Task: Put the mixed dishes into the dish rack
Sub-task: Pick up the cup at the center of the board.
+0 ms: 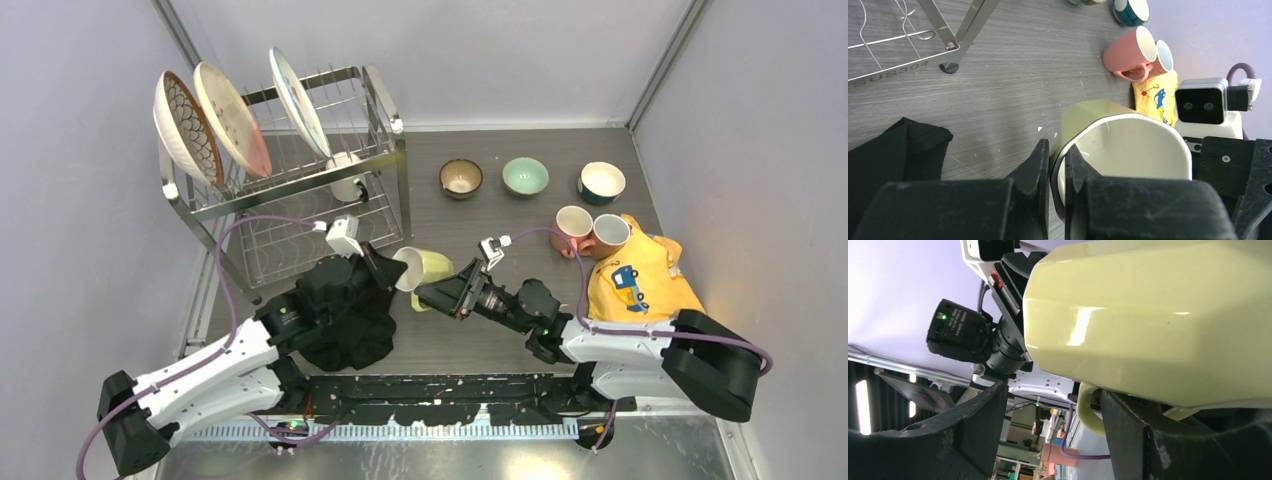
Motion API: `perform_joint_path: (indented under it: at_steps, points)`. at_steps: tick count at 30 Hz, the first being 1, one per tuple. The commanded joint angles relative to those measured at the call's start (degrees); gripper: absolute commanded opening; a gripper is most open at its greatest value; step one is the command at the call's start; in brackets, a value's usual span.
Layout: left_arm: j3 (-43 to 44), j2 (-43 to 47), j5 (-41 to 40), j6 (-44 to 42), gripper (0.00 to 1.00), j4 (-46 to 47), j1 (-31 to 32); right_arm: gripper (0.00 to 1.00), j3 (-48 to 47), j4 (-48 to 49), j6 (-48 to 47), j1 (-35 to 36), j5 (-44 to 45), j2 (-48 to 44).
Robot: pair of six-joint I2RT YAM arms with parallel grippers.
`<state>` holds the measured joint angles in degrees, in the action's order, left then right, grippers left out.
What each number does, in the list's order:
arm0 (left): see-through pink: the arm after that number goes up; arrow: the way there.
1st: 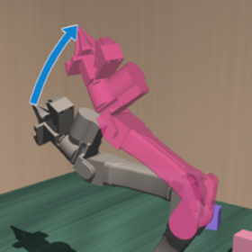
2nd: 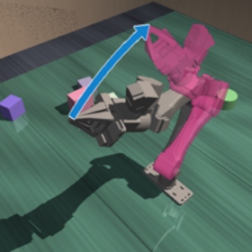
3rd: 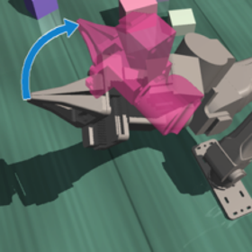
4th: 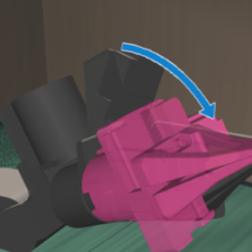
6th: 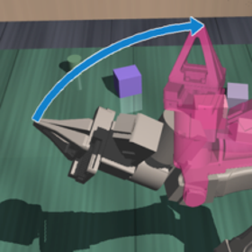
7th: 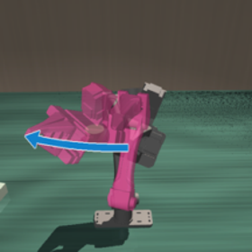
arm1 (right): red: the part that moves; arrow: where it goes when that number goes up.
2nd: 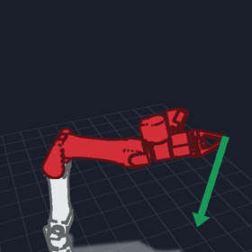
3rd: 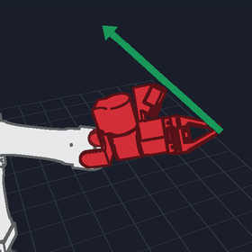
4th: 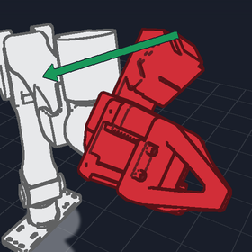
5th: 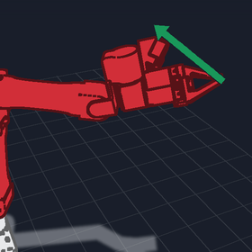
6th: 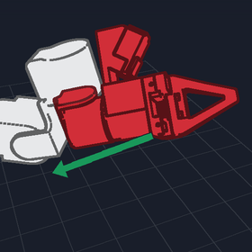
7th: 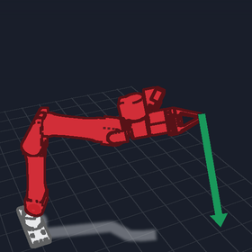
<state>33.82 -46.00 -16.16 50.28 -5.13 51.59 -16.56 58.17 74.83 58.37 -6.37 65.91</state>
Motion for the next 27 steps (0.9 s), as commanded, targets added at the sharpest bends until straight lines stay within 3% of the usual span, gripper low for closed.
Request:
perform_joint_path:
  at_steps: [1,10,16,27]
  points:
    - [3.01,4.2,-0.44,3.16,0.0,11.74,0.79,0.73,1.0,5.31,1.2,0.44,-0.58,-2.5]
    - [3.88,6.72,-3.45,1.58,0.0,9.53,0.79,0.79,1.38,-21.35,-5.95,0.5,5.12,-20.21]
    - [4.19,7.8,-3.72,1.92,0.0,11.73,0.79,0.8,-0.06,-19.29,-5.53,0.5,1.33,-19.59]
    - [2.78,7.79,-0.01,6.0,0.0,18.01,0.79,0.78,-2.85,-4.16,-0.48,0.45,-1.38,-9.8]
